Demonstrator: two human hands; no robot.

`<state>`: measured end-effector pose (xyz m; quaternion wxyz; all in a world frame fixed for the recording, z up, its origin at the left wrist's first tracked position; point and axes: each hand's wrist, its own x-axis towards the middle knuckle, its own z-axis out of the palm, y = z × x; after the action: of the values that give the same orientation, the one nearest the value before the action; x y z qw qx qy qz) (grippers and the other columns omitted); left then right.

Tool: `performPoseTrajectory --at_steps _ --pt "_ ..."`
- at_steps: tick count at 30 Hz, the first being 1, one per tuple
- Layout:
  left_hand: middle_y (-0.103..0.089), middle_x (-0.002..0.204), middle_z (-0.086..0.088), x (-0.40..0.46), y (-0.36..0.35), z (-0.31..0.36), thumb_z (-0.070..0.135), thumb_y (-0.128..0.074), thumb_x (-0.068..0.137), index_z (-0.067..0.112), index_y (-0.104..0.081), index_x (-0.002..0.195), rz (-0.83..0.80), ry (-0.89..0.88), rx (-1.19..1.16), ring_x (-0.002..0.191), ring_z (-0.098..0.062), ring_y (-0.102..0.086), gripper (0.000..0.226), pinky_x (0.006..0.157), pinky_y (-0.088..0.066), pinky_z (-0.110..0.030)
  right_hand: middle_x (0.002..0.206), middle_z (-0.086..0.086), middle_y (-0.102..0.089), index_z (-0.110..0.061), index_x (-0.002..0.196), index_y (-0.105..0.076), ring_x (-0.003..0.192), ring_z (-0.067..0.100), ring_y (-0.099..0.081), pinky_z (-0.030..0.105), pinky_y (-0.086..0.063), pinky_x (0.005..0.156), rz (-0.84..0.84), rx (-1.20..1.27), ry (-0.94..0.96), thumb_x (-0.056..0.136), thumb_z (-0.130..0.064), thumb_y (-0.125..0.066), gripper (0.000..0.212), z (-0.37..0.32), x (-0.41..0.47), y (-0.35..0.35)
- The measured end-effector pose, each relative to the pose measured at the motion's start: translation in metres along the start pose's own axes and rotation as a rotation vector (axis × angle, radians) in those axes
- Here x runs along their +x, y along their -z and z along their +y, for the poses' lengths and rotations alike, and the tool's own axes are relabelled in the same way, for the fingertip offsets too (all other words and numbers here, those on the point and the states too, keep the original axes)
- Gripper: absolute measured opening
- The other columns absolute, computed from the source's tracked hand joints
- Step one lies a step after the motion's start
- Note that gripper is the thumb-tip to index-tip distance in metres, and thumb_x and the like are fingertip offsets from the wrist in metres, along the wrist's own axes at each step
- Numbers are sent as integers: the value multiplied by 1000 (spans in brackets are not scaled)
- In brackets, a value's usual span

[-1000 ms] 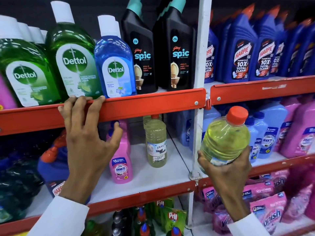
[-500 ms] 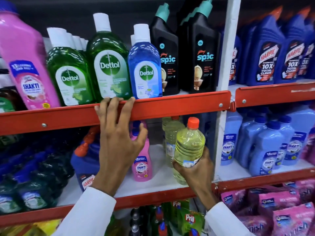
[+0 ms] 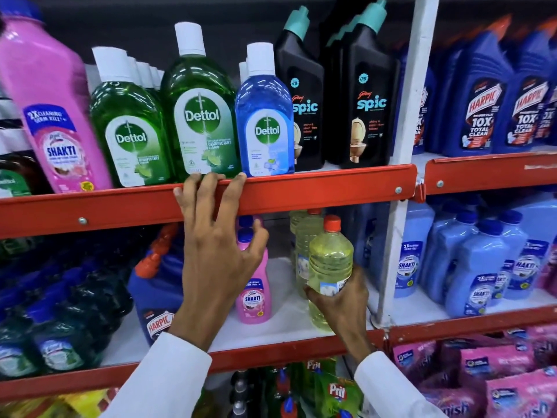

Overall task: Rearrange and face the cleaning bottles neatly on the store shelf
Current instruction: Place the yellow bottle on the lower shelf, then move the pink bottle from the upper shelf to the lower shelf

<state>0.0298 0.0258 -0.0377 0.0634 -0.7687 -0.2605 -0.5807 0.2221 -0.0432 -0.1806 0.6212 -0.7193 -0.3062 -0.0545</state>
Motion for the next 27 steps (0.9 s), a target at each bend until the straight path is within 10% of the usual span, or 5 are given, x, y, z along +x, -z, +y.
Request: performPoseTrajectory --at_steps 4,8,18,27 --pt "-49 144 -20 -1 1 0 22 -70 86 13 -51 144 -19 0 6 145 -40 -33 62 121 -27 -65 131 11 -54 -11 137 -37 117 29 -56 19 -51 93 -26 -97 2 49 -32 -94 107 -4 -8 2" --pt "-46 152 -16 -3 6 -5 28 -67 86 18 -45 150 -71 -43 89 151 -37 -29 68 127 -20 -61 157 17 -25 -6 151 -16 146 32 -22 49 -30 117 133 -275 262 72 -42 -81 109 -46 -31 14" --pt "-52 149 -16 -15 52 -53 28 -68 84 14 -57 140 65 -85 131 143 -37 -44 59 121 -30 -62 156 18 -35 -2 144 -42 149 36 -22 58 -23 118 163 -330 859 83 -29 -64 71 -193 -39 21" --pt "-54 143 -15 -11 95 -111 31 -77 79 18 -56 138 97 51 209 137 -40 -48 64 118 -31 -64 142 14 -52 -2 142 -45 131 28 -47 38 -35 115 65 -57 1061 81 -16 -64 66 -315 -52 -50"
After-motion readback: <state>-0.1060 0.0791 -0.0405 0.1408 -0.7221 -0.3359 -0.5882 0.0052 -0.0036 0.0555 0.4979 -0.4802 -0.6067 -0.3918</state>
